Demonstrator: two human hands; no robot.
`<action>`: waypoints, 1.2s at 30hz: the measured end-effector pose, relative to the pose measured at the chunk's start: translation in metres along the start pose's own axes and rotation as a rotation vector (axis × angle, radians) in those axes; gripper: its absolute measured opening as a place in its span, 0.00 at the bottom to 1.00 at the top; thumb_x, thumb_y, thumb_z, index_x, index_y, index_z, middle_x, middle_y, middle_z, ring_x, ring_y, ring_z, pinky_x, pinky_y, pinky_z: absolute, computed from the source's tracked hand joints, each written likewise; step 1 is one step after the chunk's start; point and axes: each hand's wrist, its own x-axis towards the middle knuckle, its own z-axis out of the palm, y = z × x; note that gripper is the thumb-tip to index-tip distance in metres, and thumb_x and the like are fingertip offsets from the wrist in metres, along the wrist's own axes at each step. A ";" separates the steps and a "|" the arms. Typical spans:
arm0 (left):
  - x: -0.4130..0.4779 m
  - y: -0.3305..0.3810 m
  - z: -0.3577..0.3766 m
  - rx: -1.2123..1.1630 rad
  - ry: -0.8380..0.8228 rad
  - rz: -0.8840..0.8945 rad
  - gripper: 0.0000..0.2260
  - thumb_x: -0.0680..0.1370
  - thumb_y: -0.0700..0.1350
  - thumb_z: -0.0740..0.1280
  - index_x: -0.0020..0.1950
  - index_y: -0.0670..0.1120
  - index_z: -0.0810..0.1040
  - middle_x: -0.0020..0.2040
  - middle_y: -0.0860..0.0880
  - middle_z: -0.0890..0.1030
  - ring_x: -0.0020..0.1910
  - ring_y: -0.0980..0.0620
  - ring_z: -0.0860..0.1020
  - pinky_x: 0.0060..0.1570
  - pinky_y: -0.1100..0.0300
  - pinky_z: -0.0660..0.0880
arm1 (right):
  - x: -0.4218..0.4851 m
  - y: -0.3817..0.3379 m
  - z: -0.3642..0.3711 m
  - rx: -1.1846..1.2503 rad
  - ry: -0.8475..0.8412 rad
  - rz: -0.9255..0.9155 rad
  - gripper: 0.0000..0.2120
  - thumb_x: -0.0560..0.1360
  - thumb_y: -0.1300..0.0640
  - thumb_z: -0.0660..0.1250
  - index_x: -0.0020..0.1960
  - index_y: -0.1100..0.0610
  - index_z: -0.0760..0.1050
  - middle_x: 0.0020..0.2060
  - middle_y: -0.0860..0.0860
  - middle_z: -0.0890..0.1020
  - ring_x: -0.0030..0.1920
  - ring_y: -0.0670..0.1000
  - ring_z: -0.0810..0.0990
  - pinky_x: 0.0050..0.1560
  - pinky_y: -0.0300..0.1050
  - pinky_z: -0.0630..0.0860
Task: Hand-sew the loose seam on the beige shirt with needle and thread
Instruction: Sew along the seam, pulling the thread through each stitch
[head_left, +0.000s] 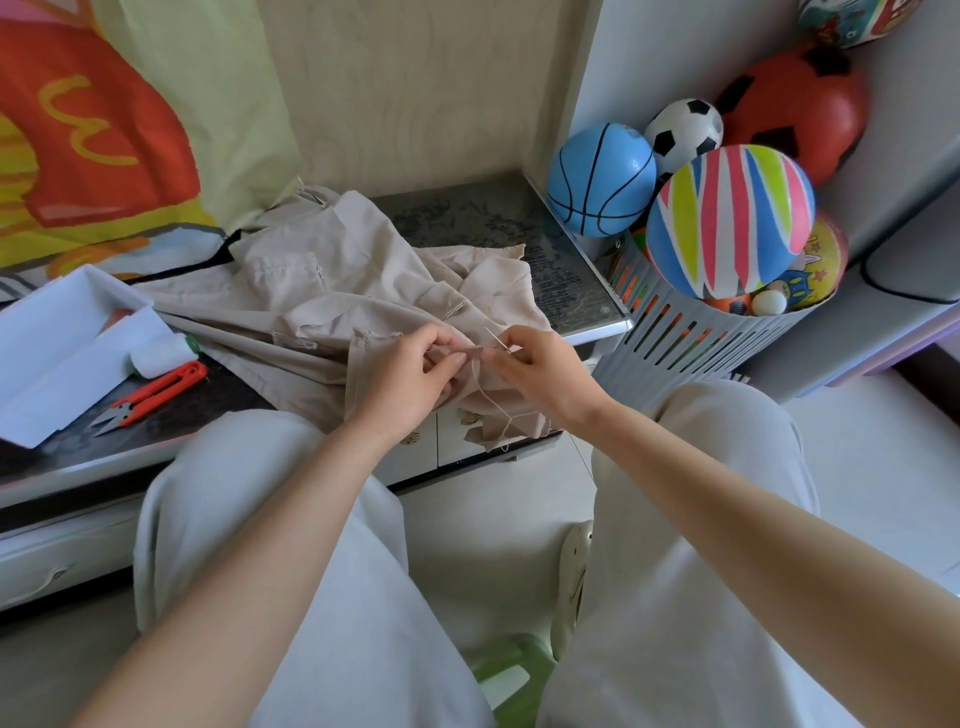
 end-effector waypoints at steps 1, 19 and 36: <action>0.001 -0.003 0.000 0.071 0.003 0.006 0.04 0.77 0.40 0.67 0.46 0.49 0.78 0.38 0.50 0.80 0.32 0.55 0.77 0.39 0.60 0.75 | 0.000 0.003 -0.001 -0.015 0.003 0.003 0.09 0.78 0.55 0.64 0.44 0.60 0.75 0.22 0.44 0.68 0.20 0.41 0.66 0.23 0.31 0.60; 0.002 -0.003 0.000 0.171 0.078 -0.020 0.06 0.74 0.45 0.71 0.45 0.42 0.82 0.40 0.48 0.79 0.34 0.61 0.74 0.36 0.72 0.67 | 0.008 0.018 0.002 -0.140 0.025 0.087 0.08 0.76 0.53 0.67 0.44 0.58 0.78 0.27 0.44 0.71 0.28 0.42 0.66 0.27 0.28 0.64; 0.005 -0.007 0.000 0.134 0.163 0.006 0.01 0.73 0.41 0.70 0.42 0.44 0.80 0.34 0.56 0.78 0.38 0.55 0.75 0.45 0.59 0.73 | -0.019 0.009 0.009 -0.216 -0.068 -0.021 0.09 0.82 0.60 0.52 0.51 0.59 0.71 0.37 0.51 0.73 0.26 0.41 0.72 0.23 0.28 0.64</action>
